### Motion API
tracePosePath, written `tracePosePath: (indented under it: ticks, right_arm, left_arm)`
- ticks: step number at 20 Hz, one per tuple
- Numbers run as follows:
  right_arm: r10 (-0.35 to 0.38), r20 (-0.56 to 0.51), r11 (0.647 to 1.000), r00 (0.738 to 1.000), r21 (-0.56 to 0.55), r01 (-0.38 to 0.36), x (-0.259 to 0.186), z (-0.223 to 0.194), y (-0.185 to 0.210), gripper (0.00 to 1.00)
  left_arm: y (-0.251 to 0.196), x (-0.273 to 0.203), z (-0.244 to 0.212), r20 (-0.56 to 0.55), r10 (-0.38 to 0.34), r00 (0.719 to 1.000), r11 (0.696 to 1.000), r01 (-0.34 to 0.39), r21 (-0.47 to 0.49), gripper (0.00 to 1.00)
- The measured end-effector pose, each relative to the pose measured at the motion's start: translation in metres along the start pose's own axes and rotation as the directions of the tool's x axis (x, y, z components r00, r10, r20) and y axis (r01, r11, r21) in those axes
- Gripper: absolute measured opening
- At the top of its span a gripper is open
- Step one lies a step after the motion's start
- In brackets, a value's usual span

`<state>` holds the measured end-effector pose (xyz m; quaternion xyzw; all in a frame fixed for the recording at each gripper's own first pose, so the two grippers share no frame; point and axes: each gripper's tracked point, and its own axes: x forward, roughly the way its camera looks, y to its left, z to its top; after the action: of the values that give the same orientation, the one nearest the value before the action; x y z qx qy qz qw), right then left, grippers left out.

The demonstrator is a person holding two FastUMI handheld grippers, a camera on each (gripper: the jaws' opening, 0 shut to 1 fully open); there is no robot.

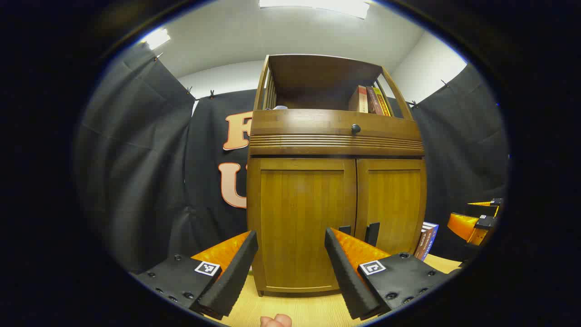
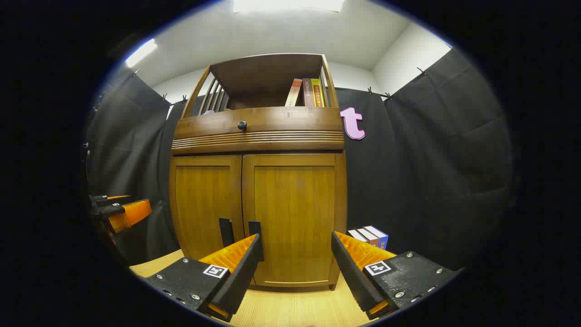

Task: Open the right door of the double-door shoe cabinet with the right hand, and open the left door with the left hand.

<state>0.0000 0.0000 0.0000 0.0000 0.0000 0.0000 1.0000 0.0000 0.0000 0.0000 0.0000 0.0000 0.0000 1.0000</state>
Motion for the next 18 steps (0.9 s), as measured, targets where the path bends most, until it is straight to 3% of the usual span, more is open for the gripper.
tracePosePath:
  ticks: [18]
  right_arm:
    - [-0.004, 0.006, 1.0, 1.0, 0.005, 0.004, -0.0034, 0.0019, 0.0006, 0.94]
  left_arm:
    - [0.0001, -0.004, 0.0013, 0.007, -0.003, 1.0, 1.0, 0.003, -0.011, 0.97]
